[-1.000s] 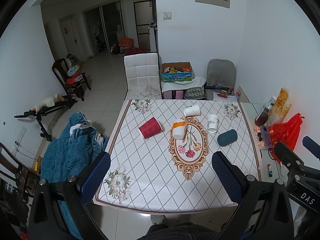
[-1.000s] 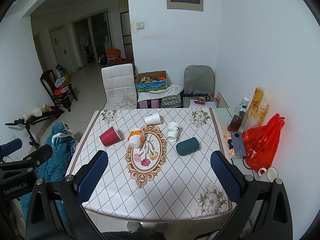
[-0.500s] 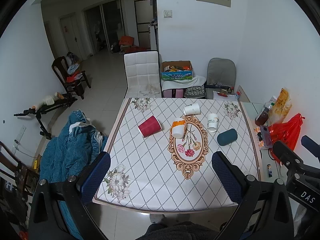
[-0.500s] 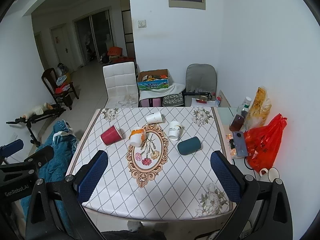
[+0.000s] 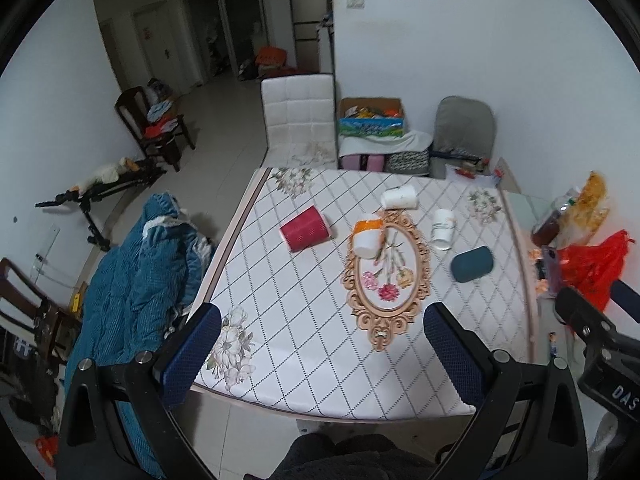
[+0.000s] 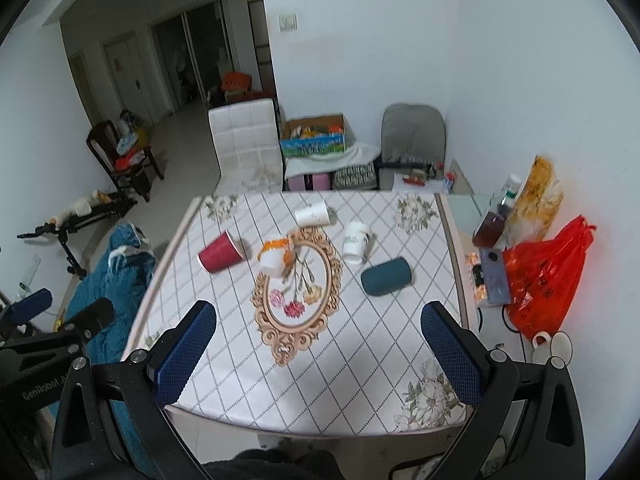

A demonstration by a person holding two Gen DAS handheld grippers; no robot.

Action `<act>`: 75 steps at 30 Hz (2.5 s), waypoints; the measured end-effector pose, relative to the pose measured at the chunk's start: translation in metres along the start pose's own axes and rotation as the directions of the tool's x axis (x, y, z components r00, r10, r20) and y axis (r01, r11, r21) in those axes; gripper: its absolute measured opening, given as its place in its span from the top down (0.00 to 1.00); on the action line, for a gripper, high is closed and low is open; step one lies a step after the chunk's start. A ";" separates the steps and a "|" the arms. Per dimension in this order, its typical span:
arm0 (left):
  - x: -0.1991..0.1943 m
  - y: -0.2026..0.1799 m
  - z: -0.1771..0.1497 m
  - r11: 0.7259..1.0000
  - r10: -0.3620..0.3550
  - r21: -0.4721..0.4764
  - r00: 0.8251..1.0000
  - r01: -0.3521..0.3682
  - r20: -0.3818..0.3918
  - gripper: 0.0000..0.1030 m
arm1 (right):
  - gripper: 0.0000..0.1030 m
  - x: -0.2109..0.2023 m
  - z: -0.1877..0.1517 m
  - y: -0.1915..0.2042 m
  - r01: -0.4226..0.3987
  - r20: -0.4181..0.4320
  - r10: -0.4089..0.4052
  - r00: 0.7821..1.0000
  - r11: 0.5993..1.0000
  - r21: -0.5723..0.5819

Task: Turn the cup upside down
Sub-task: 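Reach the left tool to the orange-banded white cup and close on it, then lift the orange-banded cup off the table with the left tool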

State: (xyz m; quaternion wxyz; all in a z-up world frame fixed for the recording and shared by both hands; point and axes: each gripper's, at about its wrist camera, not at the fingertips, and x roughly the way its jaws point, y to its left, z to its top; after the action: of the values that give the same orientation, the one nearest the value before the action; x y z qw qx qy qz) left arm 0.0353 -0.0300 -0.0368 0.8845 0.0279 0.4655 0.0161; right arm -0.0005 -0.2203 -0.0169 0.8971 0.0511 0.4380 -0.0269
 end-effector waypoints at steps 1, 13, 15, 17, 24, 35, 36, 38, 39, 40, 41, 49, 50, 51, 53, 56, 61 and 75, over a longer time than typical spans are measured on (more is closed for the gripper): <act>0.008 -0.002 -0.001 1.000 0.010 0.000 1.000 -0.010 -0.011 0.00 | 0.00 0.011 -0.001 -0.003 0.002 -0.017 -0.002 1.000 1.000 -0.002; 0.119 -0.007 0.004 0.997 0.075 0.043 0.983 -0.068 -0.170 0.00 | 0.00 0.164 -0.045 -0.016 0.032 -0.296 -0.029 0.955 0.999 0.006; 0.141 -0.009 0.010 0.996 0.075 0.063 0.978 -0.064 -0.196 0.00 | 0.00 0.186 -0.053 -0.014 0.041 -0.334 -0.037 0.942 0.999 0.004; 0.160 -0.011 0.017 0.995 0.073 0.080 0.973 -0.056 -0.219 0.00 | 0.00 0.205 -0.058 -0.012 0.048 -0.367 -0.043 0.929 0.999 0.004; 0.233 -0.020 0.051 0.989 0.058 0.144 0.952 -0.015 -0.301 0.00 | 0.00 0.269 -0.071 -0.004 0.087 -0.485 -0.068 0.872 0.996 0.016; 0.352 -0.047 0.098 0.978 0.043 0.205 0.910 0.047 -0.413 0.00 | 0.00 0.362 -0.094 -0.013 0.209 -0.651 -0.150 0.744 0.978 0.014; 0.364 -0.052 0.101 0.975 0.040 0.213 0.903 0.057 -0.427 0.00 | 0.00 0.367 -0.096 -0.014 0.223 -0.662 -0.160 0.732 0.975 0.011; 0.383 -0.062 0.105 0.972 0.033 0.222 0.890 0.077 -0.455 0.00 | 0.00 0.378 -0.100 -0.019 0.247 -0.680 -0.180 0.710 0.969 0.002; 0.394 -0.068 0.107 0.969 0.029 0.230 0.881 0.092 -0.471 0.00 | 0.00 0.382 -0.102 -0.020 0.262 -0.690 -0.192 0.698 0.965 -0.005; 0.403 -0.073 0.109 0.966 0.026 0.238 0.876 0.102 -0.482 0.00 | 0.00 0.387 -0.104 -0.022 0.273 -0.699 -0.204 0.686 0.962 -0.013; 0.411 -0.080 0.110 0.962 0.024 0.249 0.871 0.114 -0.491 0.00 | 0.00 0.392 -0.105 -0.023 0.280 -0.704 -0.211 0.678 0.960 -0.017; 0.458 -0.117 0.109 0.925 0.024 0.327 0.831 0.193 -0.556 0.00 | 0.00 0.410 -0.110 -0.033 0.323 -0.725 -0.227 0.651 0.947 -0.007; 0.462 -0.120 0.108 0.922 0.022 0.331 0.825 0.202 -0.565 0.00 | 0.00 0.411 -0.110 -0.033 0.325 -0.724 -0.226 0.651 0.946 -0.003; 0.466 -0.123 0.107 0.918 0.022 0.336 0.821 0.208 -0.570 0.00 | 0.00 0.412 -0.110 -0.034 0.328 -0.726 -0.228 0.649 0.945 -0.003; 0.471 -0.127 0.104 0.913 0.022 0.344 0.815 0.220 -0.579 0.00 | 0.00 0.417 -0.108 -0.036 0.334 -0.729 -0.227 0.646 0.943 0.001; 0.476 -0.132 0.102 0.907 0.013 0.349 0.811 0.237 -0.585 0.02 | 0.00 0.420 -0.110 -0.044 0.337 -0.733 -0.225 0.642 0.941 0.006; 0.484 -0.138 0.101 0.898 0.029 0.374 0.816 0.233 -0.577 0.10 | 0.00 0.417 -0.114 -0.051 0.343 -0.733 -0.223 0.643 0.939 0.015; 0.504 -0.135 0.098 0.890 0.052 0.401 0.826 0.217 -0.561 0.24 | 0.00 0.405 -0.115 -0.065 0.354 -0.715 -0.234 0.659 0.935 0.020</act>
State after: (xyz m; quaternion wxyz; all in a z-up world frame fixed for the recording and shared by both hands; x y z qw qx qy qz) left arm 0.4023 -0.1409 -0.4047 0.6789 0.2041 0.6944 -0.1235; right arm 0.1519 -0.2732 -0.4112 0.6393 0.0565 0.7442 -0.1851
